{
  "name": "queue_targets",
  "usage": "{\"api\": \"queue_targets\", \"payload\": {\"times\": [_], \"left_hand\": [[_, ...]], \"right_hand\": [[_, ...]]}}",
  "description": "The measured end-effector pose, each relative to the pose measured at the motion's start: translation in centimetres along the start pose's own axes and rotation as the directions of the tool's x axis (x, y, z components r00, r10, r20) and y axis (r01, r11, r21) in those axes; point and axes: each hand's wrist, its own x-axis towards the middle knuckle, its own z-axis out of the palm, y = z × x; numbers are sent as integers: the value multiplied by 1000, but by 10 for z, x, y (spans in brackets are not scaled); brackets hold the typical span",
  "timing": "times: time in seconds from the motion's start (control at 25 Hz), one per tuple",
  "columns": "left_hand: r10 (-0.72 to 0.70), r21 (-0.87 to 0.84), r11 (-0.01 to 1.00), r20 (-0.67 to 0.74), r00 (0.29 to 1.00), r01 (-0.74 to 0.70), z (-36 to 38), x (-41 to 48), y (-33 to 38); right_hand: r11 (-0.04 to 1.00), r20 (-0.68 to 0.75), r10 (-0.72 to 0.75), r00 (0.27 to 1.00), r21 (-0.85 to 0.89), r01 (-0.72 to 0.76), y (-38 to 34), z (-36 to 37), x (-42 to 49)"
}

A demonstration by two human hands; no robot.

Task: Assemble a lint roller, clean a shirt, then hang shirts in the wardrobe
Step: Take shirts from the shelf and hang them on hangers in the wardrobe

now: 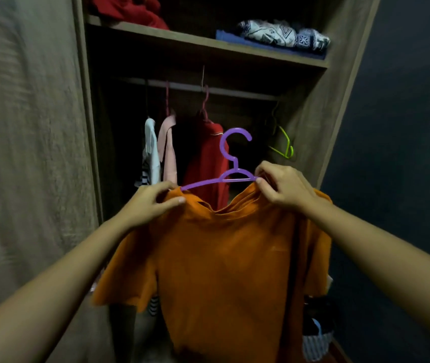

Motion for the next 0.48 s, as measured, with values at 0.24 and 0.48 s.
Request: {"api": "queue_targets", "payload": {"times": [0.24,0.48], "left_hand": [[-3,528,805,-450,893,269,2,2,27],[91,245,968,-152,984,-51,-33,1,27]], "right_hand": [[996,-88,-77,993,44,81,-28,18,6],[990,-84,-24,996,136,35,-25,21,3]]}}
